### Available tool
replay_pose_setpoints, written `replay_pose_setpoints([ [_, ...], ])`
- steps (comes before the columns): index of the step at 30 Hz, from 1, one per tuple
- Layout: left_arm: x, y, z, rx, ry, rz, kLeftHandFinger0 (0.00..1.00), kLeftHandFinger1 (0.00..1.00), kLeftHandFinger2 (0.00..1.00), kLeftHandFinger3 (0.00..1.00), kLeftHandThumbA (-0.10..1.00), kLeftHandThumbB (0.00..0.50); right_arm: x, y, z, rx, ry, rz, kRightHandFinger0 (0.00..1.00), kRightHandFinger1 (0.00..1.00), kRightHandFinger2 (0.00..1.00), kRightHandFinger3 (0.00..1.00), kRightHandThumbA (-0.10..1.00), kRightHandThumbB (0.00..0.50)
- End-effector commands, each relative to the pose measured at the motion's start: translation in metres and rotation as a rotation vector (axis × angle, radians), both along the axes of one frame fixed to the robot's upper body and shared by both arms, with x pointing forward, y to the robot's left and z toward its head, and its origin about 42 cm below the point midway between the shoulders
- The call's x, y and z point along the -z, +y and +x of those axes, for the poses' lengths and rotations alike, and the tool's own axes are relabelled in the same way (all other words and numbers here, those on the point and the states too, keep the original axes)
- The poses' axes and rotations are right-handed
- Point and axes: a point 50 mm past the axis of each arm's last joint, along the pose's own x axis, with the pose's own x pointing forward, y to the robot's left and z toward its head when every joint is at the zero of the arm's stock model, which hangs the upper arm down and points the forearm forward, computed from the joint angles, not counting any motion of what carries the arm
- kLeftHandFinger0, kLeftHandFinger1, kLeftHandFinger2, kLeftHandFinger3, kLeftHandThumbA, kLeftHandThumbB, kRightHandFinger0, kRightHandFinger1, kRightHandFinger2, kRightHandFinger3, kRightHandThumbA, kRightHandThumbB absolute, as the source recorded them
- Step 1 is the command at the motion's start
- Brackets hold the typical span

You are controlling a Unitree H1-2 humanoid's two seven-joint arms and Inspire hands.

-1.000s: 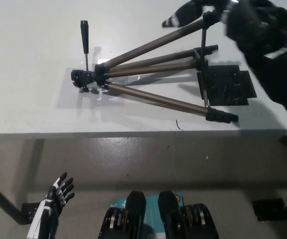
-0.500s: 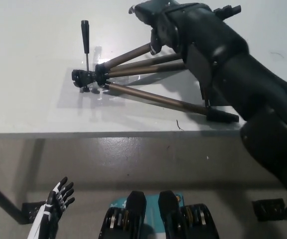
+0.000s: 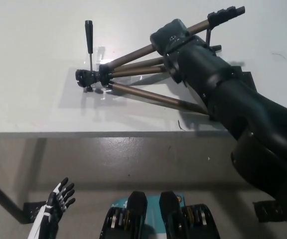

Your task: A tripod lies near the right hand side of the table and the robot grab a leg of the tripod using its right hand and put it up right.

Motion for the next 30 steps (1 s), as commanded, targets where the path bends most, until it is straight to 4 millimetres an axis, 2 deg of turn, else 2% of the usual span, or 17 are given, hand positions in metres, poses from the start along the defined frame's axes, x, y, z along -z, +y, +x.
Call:
replay_pose_setpoints([
  [1,-0.015,0.003,0.003,0.052,-0.079,-0.002,1.00,1.00,1.00,1.00,1.00,0.141,-0.039,-0.028,0.009,-0.244,-0.432,0.008,0.00,0.01,0.13,0.40,-0.03,0.269],
  [3,-0.013,0.003,0.001,0.049,-0.078,-0.003,1.00,1.00,1.00,1.00,1.00,0.143,-0.043,-0.027,0.009,-0.259,-0.449,0.050,0.00,0.02,0.24,0.37,-0.06,0.266],
  [4,-0.013,0.003,0.001,0.052,-0.079,-0.005,1.00,1.00,1.00,1.00,1.00,0.156,-0.046,-0.028,0.008,-0.278,-0.470,0.079,0.00,0.01,0.27,0.26,-0.10,0.267],
  [6,-0.013,0.003,0.000,0.055,-0.081,-0.005,1.00,1.00,1.00,1.00,1.00,0.157,-0.048,-0.029,0.008,-0.302,-0.495,0.105,0.00,0.01,0.37,0.21,-0.10,0.271],
  [8,-0.013,0.003,0.000,0.055,-0.081,-0.006,1.00,1.00,1.00,1.00,1.00,0.157,-0.048,-0.029,0.008,-0.303,-0.497,0.106,0.00,0.02,0.42,0.21,-0.10,0.271],
  [9,-0.011,0.002,-0.002,0.050,-0.075,-0.001,1.00,1.00,1.00,1.00,1.00,0.147,-0.050,-0.029,0.007,-0.317,-0.507,0.190,0.00,0.07,0.47,0.25,-0.10,0.224],
  [12,-0.011,0.002,-0.005,0.047,-0.062,0.010,1.00,1.00,1.00,1.00,1.00,0.174,-0.068,-0.027,0.006,-0.311,-0.538,0.455,0.00,0.00,0.35,0.37,-0.10,0.265],
  [14,-0.011,0.002,-0.005,0.047,-0.062,0.010,1.00,1.00,1.00,1.00,1.00,0.175,-0.068,-0.027,0.006,-0.313,-0.540,0.458,0.00,0.00,0.35,0.37,-0.10,0.265],
  [15,-0.010,0.001,-0.006,0.048,-0.061,0.009,1.00,1.00,1.00,1.00,1.00,0.152,-0.082,-0.026,0.006,-0.286,-0.539,0.553,0.00,0.00,0.35,0.24,-0.10,0.192],
  [16,-0.008,0.000,-0.007,0.049,-0.054,0.004,1.00,1.00,1.00,1.00,1.00,0.149,-0.110,-0.025,0.006,-0.269,-0.549,0.749,0.00,0.00,0.39,0.16,-0.10,0.162],
  [17,-0.009,0.000,-0.004,0.049,-0.058,0.003,1.00,1.00,1.00,1.00,1.00,0.151,-0.125,-0.024,0.005,-0.288,-0.574,0.831,0.00,0.02,0.49,0.16,-0.10,0.148],
  [20,-0.009,0.000,-0.003,0.049,-0.059,0.004,1.00,1.00,1.00,1.00,1.00,0.153,-0.128,-0.024,0.004,-0.293,-0.582,0.863,0.00,0.06,0.60,0.54,-0.10,0.150],
  [21,-0.009,0.000,-0.003,0.049,-0.059,0.004,1.00,1.00,1.00,1.00,1.00,0.153,-0.128,-0.024,0.004,-0.293,-0.582,0.864,0.00,0.06,0.60,0.59,-0.10,0.145],
  [22,-0.005,-0.001,-0.010,0.055,-0.048,-0.002,1.00,1.00,1.00,1.00,1.00,0.129,-0.166,-0.023,0.001,-0.283,-0.604,1.096,0.00,0.12,0.68,0.71,-0.10,0.088],
  [23,-0.004,-0.001,-0.011,0.056,-0.046,-0.002,1.00,1.00,1.00,1.00,1.00,0.127,-0.170,-0.023,0.000,-0.283,-0.607,1.124,0.00,0.18,0.72,0.81,-0.10,0.083],
  [26,-0.005,-0.001,-0.007,0.054,-0.059,0.001,1.00,1.00,1.00,1.00,1.00,0.102,-0.205,-0.023,-0.005,-0.286,-0.637,1.302,0.00,0.16,0.65,0.76,-0.10,0.095],
  [30,-0.008,0.000,-0.004,0.061,-0.065,0.010,1.00,1.00,1.00,1.00,1.00,0.117,-0.214,-0.029,-0.005,-0.274,-0.632,1.392,0.00,0.17,0.65,0.74,-0.10,0.087],
])
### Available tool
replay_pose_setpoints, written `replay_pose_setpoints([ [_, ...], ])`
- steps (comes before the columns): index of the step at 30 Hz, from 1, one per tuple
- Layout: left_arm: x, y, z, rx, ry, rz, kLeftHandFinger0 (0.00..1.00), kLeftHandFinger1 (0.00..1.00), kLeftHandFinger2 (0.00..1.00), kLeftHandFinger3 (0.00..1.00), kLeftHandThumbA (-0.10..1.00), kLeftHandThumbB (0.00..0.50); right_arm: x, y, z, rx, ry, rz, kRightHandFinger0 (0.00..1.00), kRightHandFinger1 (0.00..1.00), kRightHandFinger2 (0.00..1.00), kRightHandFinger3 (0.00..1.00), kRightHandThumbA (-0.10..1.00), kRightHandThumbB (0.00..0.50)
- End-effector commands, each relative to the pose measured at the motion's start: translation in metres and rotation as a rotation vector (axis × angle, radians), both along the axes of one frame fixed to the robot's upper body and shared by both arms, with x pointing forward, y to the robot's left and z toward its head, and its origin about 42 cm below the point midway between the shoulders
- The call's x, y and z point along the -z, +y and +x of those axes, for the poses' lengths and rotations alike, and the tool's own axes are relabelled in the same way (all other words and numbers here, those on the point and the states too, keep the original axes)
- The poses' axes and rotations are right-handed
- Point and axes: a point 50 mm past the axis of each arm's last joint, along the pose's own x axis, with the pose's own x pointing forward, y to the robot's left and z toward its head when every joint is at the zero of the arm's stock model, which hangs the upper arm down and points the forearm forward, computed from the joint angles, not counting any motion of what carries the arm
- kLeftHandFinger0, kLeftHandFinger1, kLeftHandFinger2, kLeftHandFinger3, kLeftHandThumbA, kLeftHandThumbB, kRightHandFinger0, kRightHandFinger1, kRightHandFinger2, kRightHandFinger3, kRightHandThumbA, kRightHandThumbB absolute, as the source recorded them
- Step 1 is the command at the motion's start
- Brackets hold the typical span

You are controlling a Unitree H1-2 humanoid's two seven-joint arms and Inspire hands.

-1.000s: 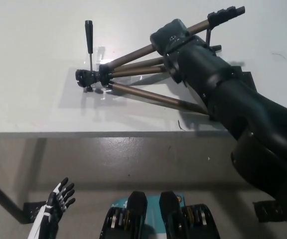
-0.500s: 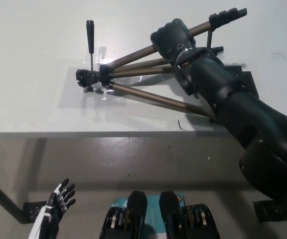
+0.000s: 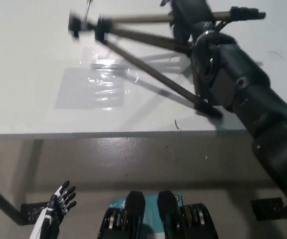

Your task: A tripod lies near the right hand side of the table and the robot grab a leg of the tripod using its right hand and put it up right.

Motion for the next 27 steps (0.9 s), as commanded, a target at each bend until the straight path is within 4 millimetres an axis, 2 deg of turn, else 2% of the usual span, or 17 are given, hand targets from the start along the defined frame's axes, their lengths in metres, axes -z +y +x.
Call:
replay_pose_setpoints([
  [1,-0.011,0.001,-0.001,0.048,-0.077,0.010,1.00,1.00,1.00,1.00,1.00,0.118,-0.188,0.024,-0.018,-0.135,-0.470,0.539,0.00,0.17,0.65,0.73,-0.10,0.087],
  [4,-0.007,-0.001,-0.007,0.045,-0.051,0.017,1.00,1.00,1.00,1.00,1.00,0.131,-0.182,0.017,-0.016,-0.123,-0.469,0.621,0.00,0.14,0.60,0.66,-0.10,0.097],
  [8,-0.006,-0.002,-0.009,0.041,-0.050,0.014,1.00,1.00,1.00,1.00,1.00,0.127,-0.180,0.016,-0.015,-0.119,-0.455,0.663,0.00,0.13,0.59,0.66,-0.10,0.091],
  [10,-0.002,-0.003,-0.016,0.038,-0.038,0.017,1.00,1.00,1.00,1.00,1.00,0.119,-0.169,0.010,-0.012,-0.076,-0.432,0.765,0.00,0.11,0.57,0.67,-0.10,0.080],
  [12,-0.002,-0.004,-0.015,0.034,-0.036,0.010,1.00,1.00,1.00,1.00,1.00,0.127,-0.166,0.008,-0.011,-0.056,-0.416,0.810,0.00,0.07,0.54,0.60,-0.10,0.082],
  [15,-0.002,-0.004,-0.015,0.034,-0.036,0.010,1.00,1.00,1.00,1.00,1.00,0.128,-0.167,0.008,-0.011,-0.056,-0.416,0.815,0.00,0.06,0.53,0.58,-0.10,0.084],
  [16,-0.002,-0.003,-0.016,0.035,-0.042,0.020,1.00,1.00,1.00,1.00,1.00,0.122,-0.144,0.005,-0.008,-0.010,-0.371,0.882,0.00,0.05,0.50,0.54,-0.10,0.097],
  [17,-0.002,-0.003,-0.016,0.034,-0.041,0.021,1.00,1.00,1.00,1.00,1.00,0.135,-0.136,0.004,-0.007,0.002,-0.353,0.912,0.00,0.03,0.48,0.49,-0.10,0.105],
  [18,-0.001,-0.005,-0.016,0.038,-0.041,0.017,1.00,1.00,1.00,1.00,1.00,0.145,-0.130,0.001,-0.006,0.013,-0.349,0.930,0.00,0.03,0.47,0.46,-0.10,0.106],
  [21,-0.001,-0.005,-0.016,0.038,-0.041,0.016,1.00,1.00,1.00,1.00,1.00,0.145,-0.130,0.001,-0.006,0.015,-0.349,0.935,0.00,0.03,0.46,0.45,-0.10,0.111],
  [24,-0.001,-0.009,-0.009,0.039,-0.044,0.004,1.00,1.00,1.00,1.00,1.00,0.141,-0.087,-0.008,-0.002,0.069,-0.267,1.051,0.00,0.00,0.40,0.29,-0.10,0.110],
  [27,0.000,-0.009,-0.010,0.037,-0.044,0.002,1.00,1.00,1.00,1.00,1.00,0.142,-0.086,-0.007,-0.002,0.069,-0.265,1.055,0.00,0.00,0.39,0.29,-0.10,0.110],
])
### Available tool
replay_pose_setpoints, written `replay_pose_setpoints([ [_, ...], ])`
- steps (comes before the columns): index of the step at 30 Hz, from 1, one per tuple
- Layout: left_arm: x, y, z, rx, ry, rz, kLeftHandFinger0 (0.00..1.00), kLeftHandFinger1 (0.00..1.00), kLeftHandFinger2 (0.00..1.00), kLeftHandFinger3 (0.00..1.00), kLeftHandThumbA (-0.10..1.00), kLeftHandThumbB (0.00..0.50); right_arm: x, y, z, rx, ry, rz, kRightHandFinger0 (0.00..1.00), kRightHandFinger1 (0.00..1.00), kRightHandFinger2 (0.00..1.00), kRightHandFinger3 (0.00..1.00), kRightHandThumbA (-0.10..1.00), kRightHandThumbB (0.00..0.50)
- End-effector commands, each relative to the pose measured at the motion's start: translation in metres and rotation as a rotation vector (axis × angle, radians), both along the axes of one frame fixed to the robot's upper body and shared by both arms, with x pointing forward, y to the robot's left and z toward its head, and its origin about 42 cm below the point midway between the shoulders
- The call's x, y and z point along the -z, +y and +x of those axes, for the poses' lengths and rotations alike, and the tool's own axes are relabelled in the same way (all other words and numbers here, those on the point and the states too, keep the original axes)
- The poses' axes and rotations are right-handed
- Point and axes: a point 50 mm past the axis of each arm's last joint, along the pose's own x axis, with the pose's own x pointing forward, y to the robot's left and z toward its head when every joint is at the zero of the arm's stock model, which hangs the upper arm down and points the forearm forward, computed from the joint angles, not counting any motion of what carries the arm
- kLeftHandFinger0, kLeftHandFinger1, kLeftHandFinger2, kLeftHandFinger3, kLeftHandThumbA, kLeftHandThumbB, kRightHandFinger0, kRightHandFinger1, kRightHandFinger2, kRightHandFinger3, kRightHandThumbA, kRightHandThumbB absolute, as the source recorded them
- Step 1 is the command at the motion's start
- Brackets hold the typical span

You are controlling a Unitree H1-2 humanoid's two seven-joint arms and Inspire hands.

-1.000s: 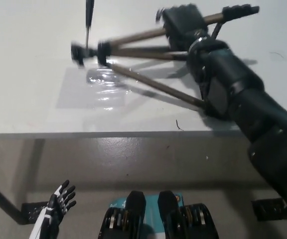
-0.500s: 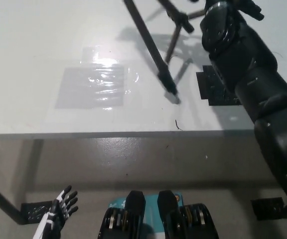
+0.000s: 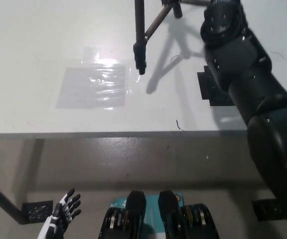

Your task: A tripod lies near the right hand side of the table and the robot grab a leg of the tripod using its right hand and put it up right.

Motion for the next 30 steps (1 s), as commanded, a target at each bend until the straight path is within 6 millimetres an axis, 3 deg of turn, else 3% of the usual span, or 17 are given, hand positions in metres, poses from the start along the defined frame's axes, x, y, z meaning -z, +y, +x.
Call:
replay_pose_setpoints([
  [1,-0.007,-0.002,0.003,0.013,-0.061,0.007,1.00,1.00,1.00,1.00,1.00,0.142,-0.051,0.005,-0.003,0.002,-0.188,0.140,0.00,0.00,0.39,0.29,-0.10,0.110],
  [2,-0.007,-0.001,-0.002,0.010,-0.059,0.005,1.00,1.00,1.00,1.00,1.00,0.144,0.006,0.008,-0.006,-0.010,-0.083,0.246,0.00,0.00,0.33,0.28,-0.10,0.102],
  [5,-0.003,-0.003,-0.004,0.011,-0.064,0.004,1.00,1.00,1.00,1.00,1.00,0.163,0.061,0.009,-0.013,0.003,0.024,0.301,0.00,0.01,0.42,0.52,-0.10,0.101],
  [6,-0.003,-0.003,-0.004,0.013,-0.062,0.006,1.00,1.00,1.00,1.00,1.00,0.163,0.072,0.009,-0.016,0.007,0.053,0.321,0.00,0.01,0.44,0.53,-0.10,0.101],
  [10,-0.005,-0.001,0.000,0.009,-0.068,0.000,1.00,1.00,1.00,1.00,1.00,0.189,0.096,0.013,-0.021,0.033,0.117,0.328,0.00,0.05,0.49,0.56,-0.10,0.109],
  [13,-0.005,-0.001,0.001,0.008,-0.079,-0.001,1.00,1.00,1.00,1.00,1.00,0.197,0.116,0.013,-0.027,0.028,0.137,0.368,0.00,0.04,0.45,0.52,-0.10,0.107],
  [22,-0.006,0.001,-0.001,0.006,-0.079,0.013,1.00,1.00,1.00,1.00,1.00,0.195,0.125,0.012,-0.030,0.014,0.145,0.372,0.00,0.06,0.48,0.55,-0.10,0.150],
  [23,-0.006,0.000,-0.002,0.005,-0.078,0.016,1.00,1.00,1.00,1.00,1.00,0.195,0.124,0.012,-0.029,0.004,0.149,0.375,0.01,0.11,0.54,0.61,-0.02,0.176],
  [24,-0.006,0.000,-0.001,0.007,-0.079,0.016,1.00,1.00,1.00,1.00,1.00,0.195,0.120,0.010,-0.027,-0.041,0.139,0.357,0.10,0.28,0.77,0.86,0.22,0.255],
  [25,-0.006,0.000,-0.002,0.008,-0.078,0.015,1.00,1.00,1.00,1.00,1.00,0.195,0.119,0.010,-0.026,-0.058,0.136,0.347,0.10,0.26,0.70,0.93,0.33,0.271],
  [26,-0.005,0.000,-0.003,0.009,-0.076,0.013,1.00,1.00,1.00,1.00,1.00,0.202,0.115,0.010,-0.025,-0.136,0.114,0.313,0.56,0.70,1.00,1.00,0.50,0.371],
  [27,-0.005,0.000,-0.003,0.011,-0.079,0.019,1.00,1.00,1.00,1.00,1.00,0.196,0.110,0.010,-0.022,-0.239,0.123,0.295,1.00,1.00,1.00,1.00,0.66,0.430],
  [29,-0.005,0.000,-0.004,0.012,-0.074,0.022,1.00,1.00,1.00,1.00,1.00,0.176,0.095,0.007,-0.017,-0.363,0.106,0.264,1.00,1.00,1.00,1.00,0.79,0.498],
  [30,-0.005,0.000,-0.004,0.011,-0.073,0.023,1.00,1.00,1.00,1.00,1.00,0.179,0.083,0.006,-0.014,-0.402,0.087,0.251,1.00,1.00,1.00,1.00,0.82,0.500],
])
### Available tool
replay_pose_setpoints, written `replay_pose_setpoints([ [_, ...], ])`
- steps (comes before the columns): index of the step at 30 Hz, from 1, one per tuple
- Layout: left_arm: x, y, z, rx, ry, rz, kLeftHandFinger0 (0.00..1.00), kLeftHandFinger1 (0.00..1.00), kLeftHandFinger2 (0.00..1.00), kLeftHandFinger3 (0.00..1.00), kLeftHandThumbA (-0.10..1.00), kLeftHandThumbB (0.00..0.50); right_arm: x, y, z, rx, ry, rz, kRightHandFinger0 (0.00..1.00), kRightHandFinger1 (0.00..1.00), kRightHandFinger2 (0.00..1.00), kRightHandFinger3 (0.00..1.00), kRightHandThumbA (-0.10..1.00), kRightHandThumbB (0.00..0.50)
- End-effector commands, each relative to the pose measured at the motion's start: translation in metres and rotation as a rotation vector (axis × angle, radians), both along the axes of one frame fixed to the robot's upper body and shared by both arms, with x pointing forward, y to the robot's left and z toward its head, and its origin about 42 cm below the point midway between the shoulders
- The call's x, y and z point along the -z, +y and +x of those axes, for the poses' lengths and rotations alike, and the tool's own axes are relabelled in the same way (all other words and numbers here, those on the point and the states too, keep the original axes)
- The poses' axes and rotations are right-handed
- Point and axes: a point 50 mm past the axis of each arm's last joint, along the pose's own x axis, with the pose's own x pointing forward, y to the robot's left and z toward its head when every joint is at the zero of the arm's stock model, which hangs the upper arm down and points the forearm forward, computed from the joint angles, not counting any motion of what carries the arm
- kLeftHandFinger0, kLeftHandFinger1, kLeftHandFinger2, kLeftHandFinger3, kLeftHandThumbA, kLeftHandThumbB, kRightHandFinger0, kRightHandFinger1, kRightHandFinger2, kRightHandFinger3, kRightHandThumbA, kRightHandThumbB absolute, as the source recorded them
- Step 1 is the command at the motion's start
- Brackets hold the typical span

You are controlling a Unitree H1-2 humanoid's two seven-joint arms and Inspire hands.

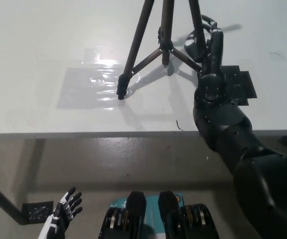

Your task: A tripod lies near the right hand side of the table and the robot grab a leg of the tripod using its right hand and put it up right.

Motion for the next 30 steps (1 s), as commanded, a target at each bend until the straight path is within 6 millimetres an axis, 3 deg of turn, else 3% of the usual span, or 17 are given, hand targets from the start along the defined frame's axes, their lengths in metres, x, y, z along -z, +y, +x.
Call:
replay_pose_setpoints([
  [1,-0.006,0.003,-0.003,0.006,-0.042,0.023,1.00,1.00,1.00,1.00,1.00,0.179,-0.068,0.005,0.017,-0.347,-0.190,0.002,1.00,1.00,1.00,1.00,0.83,0.500],
  [5,-0.006,0.003,-0.002,0.001,-0.039,0.024,1.00,1.00,1.00,1.00,1.00,0.154,-0.126,0.003,0.020,-0.411,-0.358,0.050,1.00,1.00,1.00,1.00,0.83,0.500],
  [9,-0.003,0.004,-0.005,-0.002,-0.031,0.023,1.00,1.00,1.00,1.00,1.00,0.102,-0.170,0.003,0.007,-0.445,-0.493,0.025,1.00,1.00,1.00,1.00,0.93,0.500],
  [10,-0.003,0.004,-0.005,-0.002,-0.032,0.022,1.00,1.00,1.00,1.00,1.00,0.100,-0.173,0.003,0.005,-0.447,-0.506,0.021,1.00,1.00,1.00,1.00,0.94,0.500],
  [16,-0.002,0.004,-0.007,-0.003,-0.027,0.023,1.00,1.00,1.00,1.00,1.00,0.072,-0.233,-0.002,-0.043,-0.540,-0.730,0.100,1.00,1.00,1.00,1.00,0.84,0.500],
  [23,-0.003,0.005,-0.005,-0.001,-0.029,0.029,1.00,1.00,1.00,1.00,1.00,0.074,-0.287,-0.024,-0.131,-0.547,-1.059,0.033,1.00,1.00,1.00,1.00,0.84,0.500],
  [26,-0.003,0.006,-0.003,0.000,-0.028,0.025,1.00,1.00,1.00,1.00,1.00,0.077,-0.292,-0.039,-0.178,-0.454,-1.192,-0.069,1.00,1.00,1.00,1.00,0.93,0.500],
  [30,-0.004,0.010,-0.002,0.001,-0.024,0.029,1.00,1.00,1.00,1.00,1.00,0.095,-0.252,-0.050,-0.249,-0.404,-1.327,-0.132,1.00,1.00,1.00,1.00,1.00,0.500],
])
